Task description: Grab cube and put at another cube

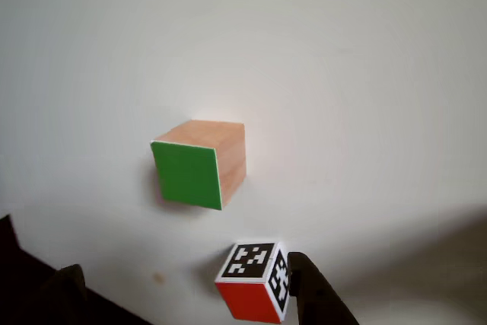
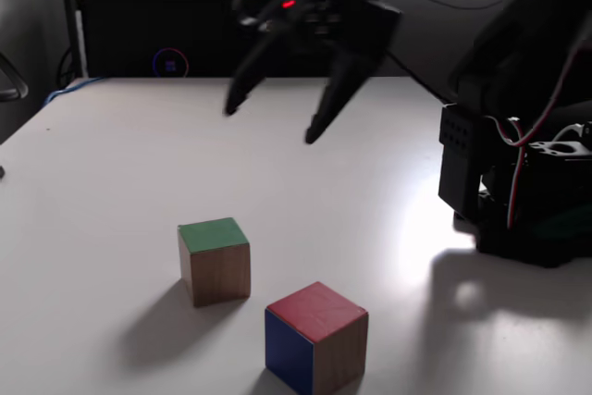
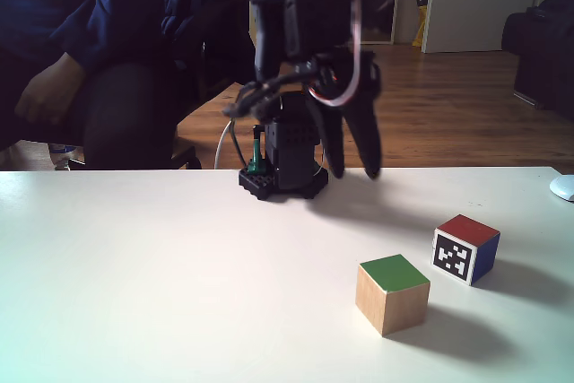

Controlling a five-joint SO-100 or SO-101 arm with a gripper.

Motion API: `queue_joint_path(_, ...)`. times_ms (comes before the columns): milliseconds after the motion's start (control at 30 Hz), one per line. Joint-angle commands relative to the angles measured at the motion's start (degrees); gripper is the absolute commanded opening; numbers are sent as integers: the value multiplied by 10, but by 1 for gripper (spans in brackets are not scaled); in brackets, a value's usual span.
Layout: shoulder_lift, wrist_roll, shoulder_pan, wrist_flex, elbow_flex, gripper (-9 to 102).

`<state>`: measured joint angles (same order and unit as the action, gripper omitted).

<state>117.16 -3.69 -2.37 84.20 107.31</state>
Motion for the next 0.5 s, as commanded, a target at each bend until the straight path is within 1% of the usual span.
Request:
queue_joint_path(0, -90, 12, -14, 11, -83, 42)
queue_joint_path(300, -250, 37, -55, 18, -187, 46)
queue_joint_path(467, -324, 41, -60, 21, -235, 47)
